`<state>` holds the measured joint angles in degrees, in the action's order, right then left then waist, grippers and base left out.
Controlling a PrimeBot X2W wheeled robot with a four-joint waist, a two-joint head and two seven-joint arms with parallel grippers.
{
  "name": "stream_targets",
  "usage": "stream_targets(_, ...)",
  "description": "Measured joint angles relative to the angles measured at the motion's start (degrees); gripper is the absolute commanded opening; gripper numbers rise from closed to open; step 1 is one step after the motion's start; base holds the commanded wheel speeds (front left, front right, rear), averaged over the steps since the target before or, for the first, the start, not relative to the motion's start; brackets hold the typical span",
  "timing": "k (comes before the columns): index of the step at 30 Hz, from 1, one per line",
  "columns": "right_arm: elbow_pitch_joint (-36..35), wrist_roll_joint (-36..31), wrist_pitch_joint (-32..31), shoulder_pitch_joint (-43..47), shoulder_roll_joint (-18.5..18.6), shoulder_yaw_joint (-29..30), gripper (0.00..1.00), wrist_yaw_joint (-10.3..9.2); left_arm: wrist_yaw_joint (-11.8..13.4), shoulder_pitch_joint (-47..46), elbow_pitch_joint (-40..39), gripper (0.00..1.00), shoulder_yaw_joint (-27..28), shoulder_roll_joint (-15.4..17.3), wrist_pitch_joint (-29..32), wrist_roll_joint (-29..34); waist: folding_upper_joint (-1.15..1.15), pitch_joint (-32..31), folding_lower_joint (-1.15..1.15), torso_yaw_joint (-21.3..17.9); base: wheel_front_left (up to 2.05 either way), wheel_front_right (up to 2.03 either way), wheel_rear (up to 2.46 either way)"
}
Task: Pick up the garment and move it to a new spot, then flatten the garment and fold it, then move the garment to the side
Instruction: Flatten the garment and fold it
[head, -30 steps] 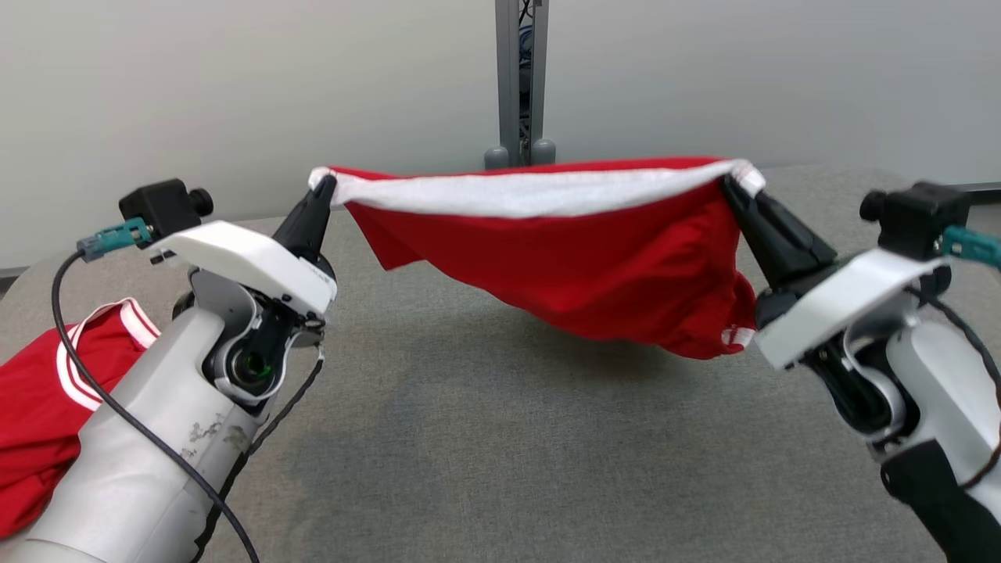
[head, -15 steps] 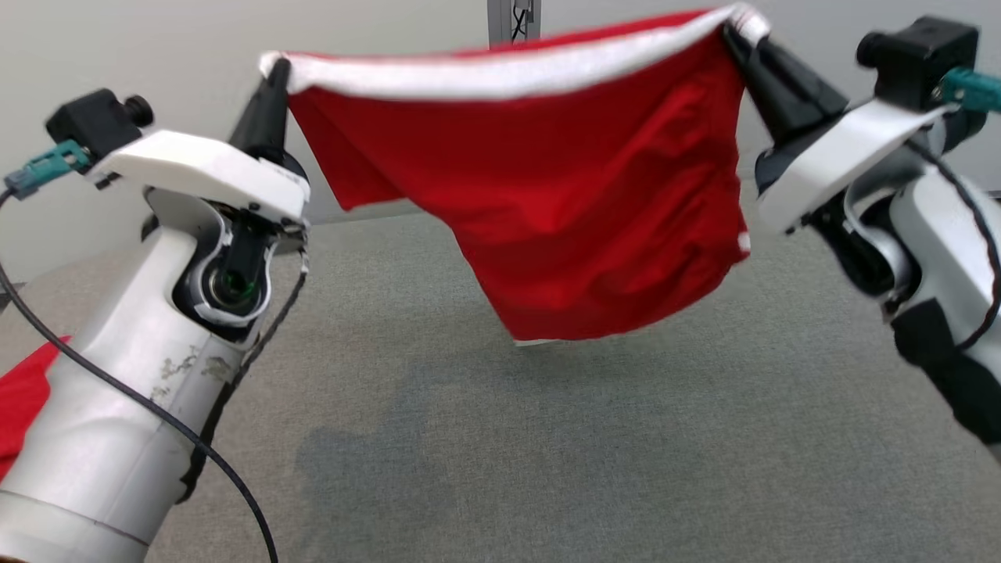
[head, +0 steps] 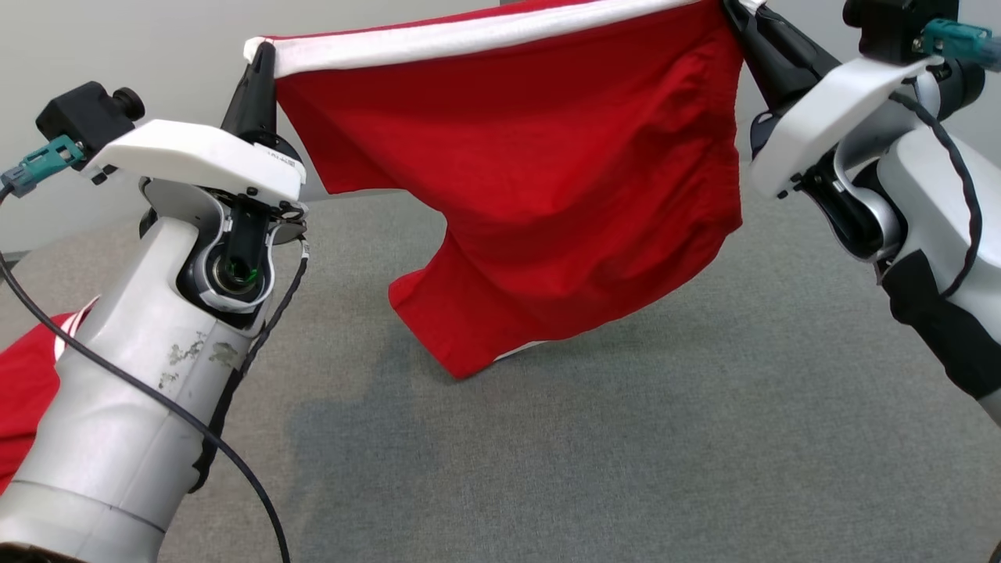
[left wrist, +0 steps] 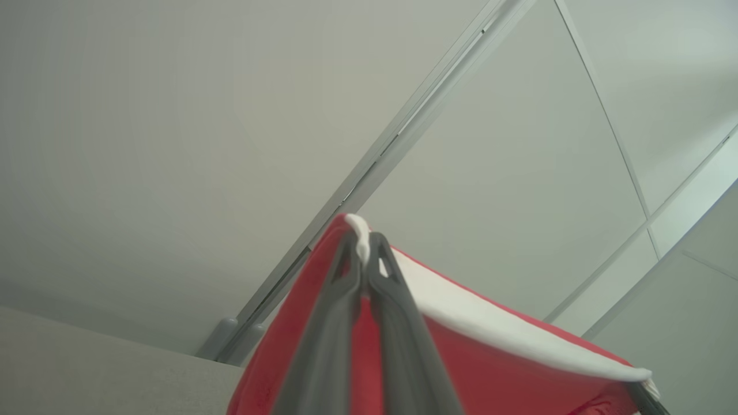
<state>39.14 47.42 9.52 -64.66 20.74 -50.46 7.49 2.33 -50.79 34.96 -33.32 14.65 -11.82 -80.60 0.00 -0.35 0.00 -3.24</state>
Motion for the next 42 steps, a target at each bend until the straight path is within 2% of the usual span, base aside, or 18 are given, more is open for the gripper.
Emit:
stream_targets(9,8.28,2.14,-1.02,-11.48,-2.88,-3.8,0.0,0.0,1.07,-12.61,6.98,0.0,-0.81,0.22,3.66,2.34,0.0,7.61,0.0,-0.59,0.0,0.0,0.0)
stream_targets(13,14.12,0.54,2.57,-18.75,-4.34,-3.0,0.0,0.02,0.48,-20.72,10.5,0.0,-1.08,-0.09,2.91,4.72,0.0,12.36,0.0,-0.91,0.0,0.0,0.0)
stream_targets(18,20.89,-1.75,5.32,-28.8,-5.65,5.02,0.0,0.04,-0.91,-32.73,12.95,0.0,-0.25,-1.43,-0.65,7.6,0.0,19.12,0.0,-1.09,0.0,0.0,0.0)
stream_targets(22,18.0,-7.17,5.44,-34.34,-5.31,18.19,0.0,0.25,-2.32,-40.06,15.06,0.0,0.87,-2.81,-2.38,10.06,0.0,24.93,0.0,-1.08,0.0,0.0,0.0)
stream_targets(28,12.21,-19.17,5.46,-29.87,-8.27,32.42,0.0,0.26,-4.54,-43.78,17.98,0.0,5.75,-5.55,-3.01,12.89,0.0,32.97,0.0,-0.74,0.0,0.0,0.0)
stream_targets(31,12.13,-22.47,5.47,-26.58,-10.9,35.32,0.0,0.24,-5.37,-43.25,19.46,0.0,8.33,-7.03,-3.1,15.1,0.0,36.21,0.0,-0.45,0.0,0.0,0.0)
stream_targets(35,14.29,-23.84,5.47,-23.71,-12.84,36.11,0.0,0.18,-5.88,-41.21,22.46,0.0,10.47,-8.76,-3.1,17.22,0.0,39.56,0.01,-0.08,0.0,0.0,0.0)
stream_targets(42,18.91,-20.87,5.47,-20.4,-13.84,31.28,0.0,0.16,-7.34,-39.73,28.67,0.0,9.56,-9.75,-3.16,20.28,0.0,42.52,0.01,0.46,0.0,0.0,0.0)
